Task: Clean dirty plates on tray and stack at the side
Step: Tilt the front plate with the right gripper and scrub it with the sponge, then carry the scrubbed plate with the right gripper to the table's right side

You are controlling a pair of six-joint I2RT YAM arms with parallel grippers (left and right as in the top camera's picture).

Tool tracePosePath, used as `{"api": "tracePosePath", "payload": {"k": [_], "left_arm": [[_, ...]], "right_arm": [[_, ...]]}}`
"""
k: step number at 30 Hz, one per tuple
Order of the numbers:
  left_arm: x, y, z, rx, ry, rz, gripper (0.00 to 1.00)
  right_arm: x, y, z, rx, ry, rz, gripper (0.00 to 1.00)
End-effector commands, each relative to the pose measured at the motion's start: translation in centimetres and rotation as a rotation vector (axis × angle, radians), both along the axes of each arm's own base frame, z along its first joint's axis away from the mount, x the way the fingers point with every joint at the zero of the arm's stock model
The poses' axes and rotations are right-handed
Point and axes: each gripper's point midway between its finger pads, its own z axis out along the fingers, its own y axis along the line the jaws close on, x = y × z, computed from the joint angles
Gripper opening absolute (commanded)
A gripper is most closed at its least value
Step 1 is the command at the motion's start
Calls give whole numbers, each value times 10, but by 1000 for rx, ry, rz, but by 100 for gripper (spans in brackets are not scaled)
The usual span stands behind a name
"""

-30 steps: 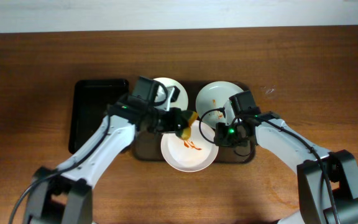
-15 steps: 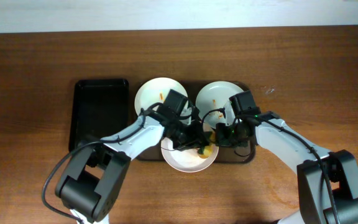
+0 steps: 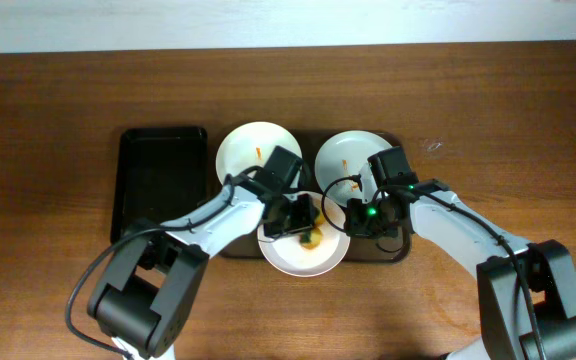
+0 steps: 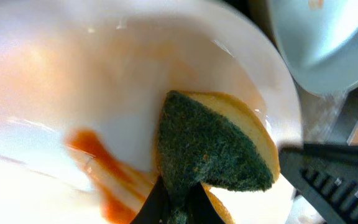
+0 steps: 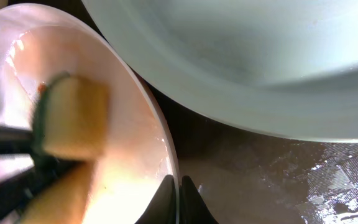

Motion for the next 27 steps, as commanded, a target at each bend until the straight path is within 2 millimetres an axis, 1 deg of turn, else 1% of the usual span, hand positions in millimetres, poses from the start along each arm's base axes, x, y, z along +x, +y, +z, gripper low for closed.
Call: {"api": "tracePosePath", "payload": {"k": [1, 2, 3, 6, 7, 8, 11, 12, 13, 14, 17, 20, 21, 23, 25, 27], "left_arm": [[32, 54, -13, 138, -97, 13, 0], [37, 63, -11, 140, -107, 16, 0], [37, 69, -9, 143, -91, 26, 0], [12, 67, 11, 96, -58, -95, 0], [6, 70, 22, 101, -73, -136, 0], [6, 74, 36, 109, -120, -165, 0], [27, 89, 91, 117, -319, -113, 0], [35, 96, 105, 115, -373, -84, 0], [41, 100, 113, 110, -404, -66, 0], [47, 104, 117, 106, -426, -48, 0], [53, 113, 117, 113, -430, -21, 0], [60, 133, 114, 195, -439, 26, 0], [60, 141, 112, 209, -429, 43, 0], [60, 148, 111, 215, -417, 59, 0], [62, 154, 111, 219, -416, 75, 0], [61, 156, 110, 221, -408, 79, 0]], "right_arm": [[6, 1, 3, -4, -14, -7, 4], [6, 1, 3, -4, -14, -7, 4], [6, 1, 3, -5, -13, -7, 4], [3, 0, 2, -8, -2, -7, 4], [2, 0, 2, -9, 1, -7, 4], [2, 0, 2, -10, 4, -7, 4], [-1, -1, 5, -12, 11, -7, 4], [0, -1, 9, -11, 5, -7, 4], [1, 0, 12, -8, -6, -7, 4], [3, 0, 17, -6, -22, -8, 4], [4, 0, 35, 2, -65, -5, 4], [7, -3, 56, -6, -151, 28, 4], [10, -13, 68, -58, -207, 26, 4], [17, -27, 83, -131, -295, 4, 4], [30, -44, 109, -204, -416, -53, 4], [31, -47, 115, -219, -441, -66, 4]]}}
